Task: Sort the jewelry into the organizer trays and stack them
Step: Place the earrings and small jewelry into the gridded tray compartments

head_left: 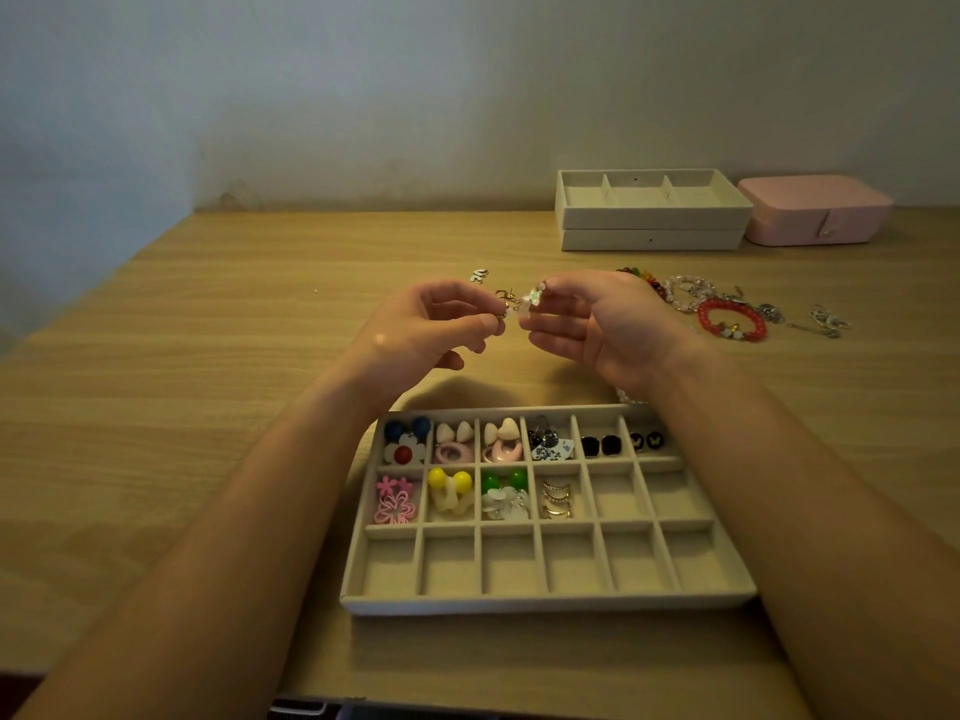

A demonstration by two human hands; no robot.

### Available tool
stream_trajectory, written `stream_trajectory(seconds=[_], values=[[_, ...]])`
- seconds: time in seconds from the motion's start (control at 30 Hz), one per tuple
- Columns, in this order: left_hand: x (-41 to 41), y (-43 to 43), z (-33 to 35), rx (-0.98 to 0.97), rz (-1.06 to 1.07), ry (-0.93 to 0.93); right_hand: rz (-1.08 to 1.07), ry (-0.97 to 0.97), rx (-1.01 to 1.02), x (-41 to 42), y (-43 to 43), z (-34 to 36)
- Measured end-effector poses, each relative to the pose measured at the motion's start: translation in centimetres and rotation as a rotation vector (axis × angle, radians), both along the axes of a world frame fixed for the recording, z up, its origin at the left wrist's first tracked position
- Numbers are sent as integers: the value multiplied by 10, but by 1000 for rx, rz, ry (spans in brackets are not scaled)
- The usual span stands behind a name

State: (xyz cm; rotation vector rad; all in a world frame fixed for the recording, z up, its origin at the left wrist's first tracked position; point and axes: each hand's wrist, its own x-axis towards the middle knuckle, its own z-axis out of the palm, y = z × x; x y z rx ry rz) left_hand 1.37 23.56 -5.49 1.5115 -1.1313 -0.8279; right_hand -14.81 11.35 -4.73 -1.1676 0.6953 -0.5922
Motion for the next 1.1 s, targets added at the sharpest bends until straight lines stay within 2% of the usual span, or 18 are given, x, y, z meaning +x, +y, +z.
stream_trajectory(seconds=[0.2,0.33,0.43,0.53,0.7,0.87,0.93,1.1], values=[[0,-1,0,-14,69,-8,47,-59,-3,-1,1,3],[0,-2,-3,4,94,-110,110,-107,-19,-2,2,4],[0,-3,-3,36,71,-139,86,-99,-88,-2,-2,3],[-2,-1,0,32,55,-147,72,-56,-59,0,-4,-1],[-2,-2,1,3,43,41,66,57,-64,2,-4,-4],[-2,-1,1,-40,25,174,276,188,-284,1,0,-3],[-3,-1,1,-53,23,206,329,192,-308,0,3,-4],[-5,-1,2,-85,3,297,274,223,-400,0,0,-8]])
